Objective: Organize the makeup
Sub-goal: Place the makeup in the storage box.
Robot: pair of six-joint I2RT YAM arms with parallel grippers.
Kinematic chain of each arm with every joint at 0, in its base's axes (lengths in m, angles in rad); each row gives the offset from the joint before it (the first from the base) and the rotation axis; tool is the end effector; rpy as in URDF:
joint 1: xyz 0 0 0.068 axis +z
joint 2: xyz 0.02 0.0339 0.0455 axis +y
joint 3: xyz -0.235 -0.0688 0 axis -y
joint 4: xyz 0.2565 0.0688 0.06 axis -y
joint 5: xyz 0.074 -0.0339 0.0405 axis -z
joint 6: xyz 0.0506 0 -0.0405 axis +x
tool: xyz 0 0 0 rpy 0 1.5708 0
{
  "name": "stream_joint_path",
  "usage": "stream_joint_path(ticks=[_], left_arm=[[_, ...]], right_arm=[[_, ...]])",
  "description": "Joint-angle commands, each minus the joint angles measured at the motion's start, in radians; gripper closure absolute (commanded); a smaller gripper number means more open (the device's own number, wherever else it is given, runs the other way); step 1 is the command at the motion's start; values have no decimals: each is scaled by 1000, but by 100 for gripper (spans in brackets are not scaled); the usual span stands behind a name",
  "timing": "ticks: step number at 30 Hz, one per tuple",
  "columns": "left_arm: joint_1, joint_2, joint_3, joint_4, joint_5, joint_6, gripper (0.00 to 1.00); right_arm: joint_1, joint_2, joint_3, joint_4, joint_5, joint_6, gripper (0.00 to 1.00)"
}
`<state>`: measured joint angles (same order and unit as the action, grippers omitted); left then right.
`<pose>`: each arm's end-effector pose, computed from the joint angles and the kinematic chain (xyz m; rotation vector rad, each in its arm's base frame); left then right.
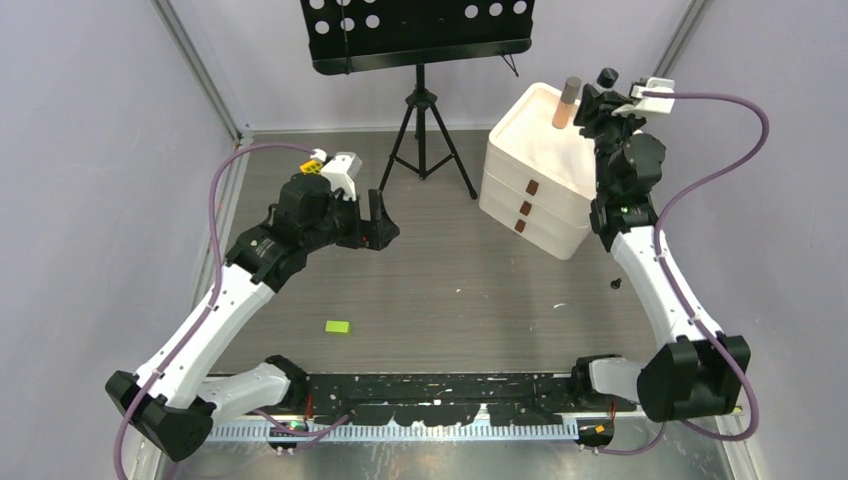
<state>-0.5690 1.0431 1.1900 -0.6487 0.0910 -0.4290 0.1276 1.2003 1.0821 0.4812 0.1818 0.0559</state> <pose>0.2129 -0.1416 0.3536 0.2079 2.1374 -0.6940 0.3110 0.0307 0.4058 0.1158 1.2087 0.0506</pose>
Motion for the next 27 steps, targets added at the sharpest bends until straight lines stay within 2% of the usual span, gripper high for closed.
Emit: stream_joint_path(ticks=[1, 6, 9, 18, 27], left_arm=[[51, 20, -27, 110, 62, 33, 15], [107, 32, -67, 146, 117, 37, 15], [126, 34, -82, 160, 125, 39, 15], [152, 54, -106, 185, 150, 50, 16], [152, 54, -112, 189, 153, 54, 16]], right_arm=[[-78, 73, 38, 98, -72, 128, 100], [-151, 166, 9, 208, -207, 188, 100], [-165, 203, -26, 287, -225, 180, 100], [-170, 247, -106, 361, -254, 97, 100], [-170, 266, -143, 379, -277, 88, 99]])
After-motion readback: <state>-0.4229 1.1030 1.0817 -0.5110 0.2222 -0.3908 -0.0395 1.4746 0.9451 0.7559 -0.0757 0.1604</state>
